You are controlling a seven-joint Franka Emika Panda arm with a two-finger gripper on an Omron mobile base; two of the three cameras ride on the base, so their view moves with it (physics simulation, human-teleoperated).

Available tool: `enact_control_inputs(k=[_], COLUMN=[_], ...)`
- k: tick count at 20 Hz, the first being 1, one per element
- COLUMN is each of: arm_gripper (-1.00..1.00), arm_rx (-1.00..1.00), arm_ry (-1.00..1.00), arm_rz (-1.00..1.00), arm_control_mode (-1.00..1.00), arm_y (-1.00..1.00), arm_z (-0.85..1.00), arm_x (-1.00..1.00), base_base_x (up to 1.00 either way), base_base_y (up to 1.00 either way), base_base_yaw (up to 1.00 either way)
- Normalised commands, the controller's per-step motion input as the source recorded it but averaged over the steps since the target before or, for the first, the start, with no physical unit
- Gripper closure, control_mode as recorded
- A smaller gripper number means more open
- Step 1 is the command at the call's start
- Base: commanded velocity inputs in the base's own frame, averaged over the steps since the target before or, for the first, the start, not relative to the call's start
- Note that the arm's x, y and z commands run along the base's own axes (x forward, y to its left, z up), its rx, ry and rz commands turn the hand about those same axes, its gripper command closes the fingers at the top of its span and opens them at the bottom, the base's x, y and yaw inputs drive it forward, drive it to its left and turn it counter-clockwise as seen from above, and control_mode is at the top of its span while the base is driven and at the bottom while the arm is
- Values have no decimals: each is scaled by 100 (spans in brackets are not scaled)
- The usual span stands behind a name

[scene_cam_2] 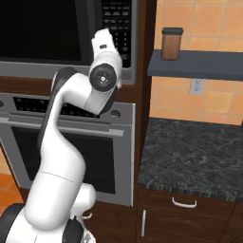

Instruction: Open the microwave, place the bowl with waffle inside the microwave, then close the microwave door and turn it on.

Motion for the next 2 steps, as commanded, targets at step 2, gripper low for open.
enact_control_inputs(k=[2], arm_gripper=[100], arm_rx=[0], arm_ry=[1], arm_rz=[-6], arm_control_mode=[-100], arm_y=[0], arm_z=[-7], arm_x=[78], base_base_x=[0], base_base_y=[0], base_base_yaw=[0])
